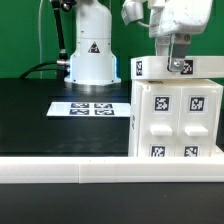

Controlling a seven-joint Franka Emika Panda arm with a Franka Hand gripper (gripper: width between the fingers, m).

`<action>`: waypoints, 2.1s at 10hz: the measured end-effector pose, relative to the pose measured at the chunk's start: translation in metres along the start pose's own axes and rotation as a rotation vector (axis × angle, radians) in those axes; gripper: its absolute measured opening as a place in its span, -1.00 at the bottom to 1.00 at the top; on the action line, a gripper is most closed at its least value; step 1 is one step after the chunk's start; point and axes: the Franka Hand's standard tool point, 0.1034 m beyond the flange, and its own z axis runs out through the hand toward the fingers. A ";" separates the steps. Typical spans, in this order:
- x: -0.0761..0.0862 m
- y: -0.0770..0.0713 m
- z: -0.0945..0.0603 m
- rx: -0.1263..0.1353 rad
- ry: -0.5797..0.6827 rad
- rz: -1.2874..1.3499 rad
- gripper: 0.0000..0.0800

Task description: Assemble cabinet

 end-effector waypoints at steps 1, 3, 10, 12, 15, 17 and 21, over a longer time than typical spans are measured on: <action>-0.002 0.000 0.000 0.000 0.000 0.003 0.68; -0.002 0.000 0.001 0.002 -0.001 0.006 0.40; -0.003 -0.002 0.002 0.005 -0.001 0.377 0.40; -0.003 -0.002 0.002 0.009 0.003 0.519 0.41; -0.002 -0.009 0.002 0.004 0.021 0.872 0.41; 0.000 -0.010 0.002 0.013 0.029 1.121 0.41; 0.003 -0.008 0.002 0.016 0.048 1.428 0.41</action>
Offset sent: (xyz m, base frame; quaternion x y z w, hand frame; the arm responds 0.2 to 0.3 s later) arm 0.0000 0.0000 0.0000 0.0000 0.0000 0.0650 0.9979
